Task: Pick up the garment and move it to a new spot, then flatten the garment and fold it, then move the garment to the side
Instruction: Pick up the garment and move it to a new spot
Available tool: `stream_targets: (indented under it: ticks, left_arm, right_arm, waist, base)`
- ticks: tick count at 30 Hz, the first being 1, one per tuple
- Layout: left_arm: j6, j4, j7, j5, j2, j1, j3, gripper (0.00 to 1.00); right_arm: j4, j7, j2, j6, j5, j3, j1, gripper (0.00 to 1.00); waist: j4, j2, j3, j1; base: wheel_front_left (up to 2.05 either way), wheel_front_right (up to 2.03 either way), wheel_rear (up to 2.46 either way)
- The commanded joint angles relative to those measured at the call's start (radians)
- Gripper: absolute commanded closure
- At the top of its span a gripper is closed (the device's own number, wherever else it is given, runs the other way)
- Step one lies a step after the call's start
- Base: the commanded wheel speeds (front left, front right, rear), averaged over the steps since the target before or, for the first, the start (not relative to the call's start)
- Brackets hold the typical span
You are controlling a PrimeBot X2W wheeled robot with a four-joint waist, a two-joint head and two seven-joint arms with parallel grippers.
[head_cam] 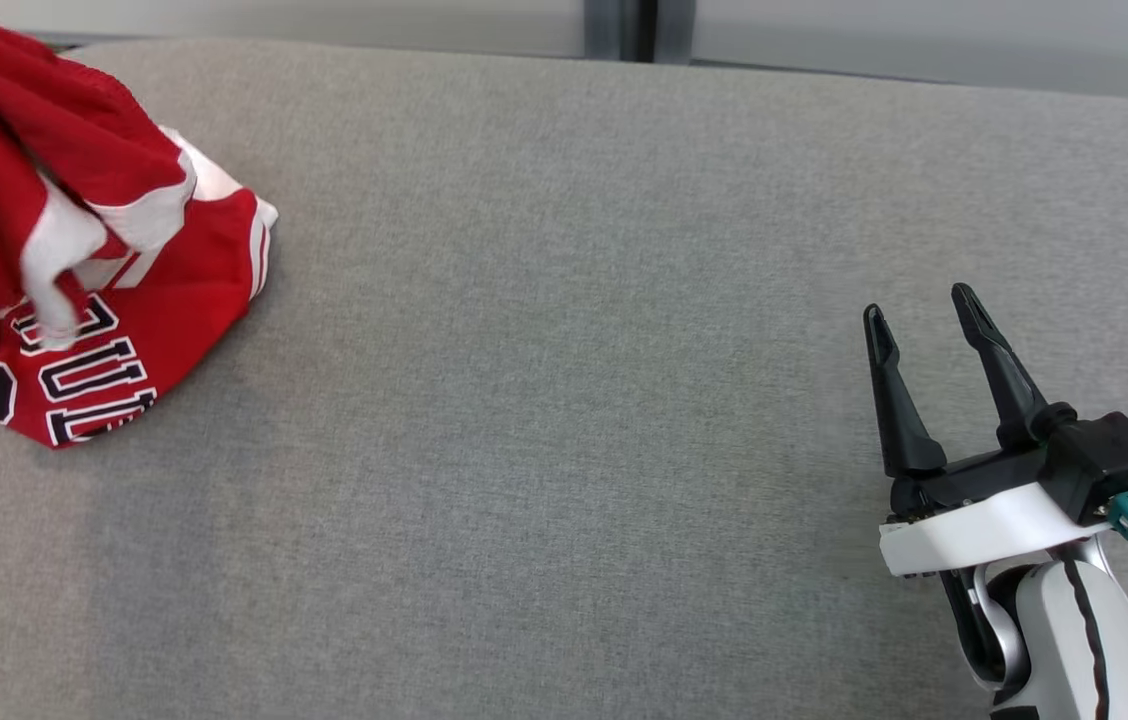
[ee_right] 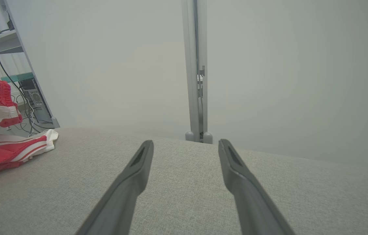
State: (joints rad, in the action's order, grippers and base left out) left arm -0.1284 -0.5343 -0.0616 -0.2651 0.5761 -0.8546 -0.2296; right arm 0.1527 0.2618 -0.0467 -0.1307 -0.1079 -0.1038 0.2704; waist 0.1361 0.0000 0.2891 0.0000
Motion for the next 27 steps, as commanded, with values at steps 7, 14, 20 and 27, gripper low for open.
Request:
stream_targets:
  ticks: [7,14,20,27]
  left_arm:
    - [-0.001,0.135,-0.061,-0.038,0.025,-0.050,-0.085,1.00]
    - [-0.002,0.252,-0.090,-0.077,0.012,-0.077,-0.153,1.00]
    - [0.000,0.330,-0.077,-0.088,-0.064,-0.051,-0.228,1.00]
    - [0.001,0.329,-0.015,-0.066,-0.179,0.008,-0.344,1.00]
  right_arm:
    - [0.006,0.006,-0.007,0.000,-0.060,-0.015,-0.011,0.00]
    - [0.003,0.006,-0.007,0.000,-0.082,-0.012,-0.009,0.00]
    - [0.001,0.006,-0.007,0.000,-0.093,0.000,-0.011,0.00]
    - [-0.005,0.005,-0.007,0.000,-0.098,0.004,0.005,0.00]
  waist:
    - [-0.090,0.0000,-0.079,0.0000]
    - [-0.158,0.0000,-0.083,0.0000]
    - [-0.213,0.0000,-0.063,0.0000]
    - [-0.264,0.0000,-0.029,0.0000]
  base:
    - [0.00,0.00,0.00]
    - [0.00,0.00,0.00]
    - [0.00,0.00,0.00]
    - [0.00,0.00,0.00]
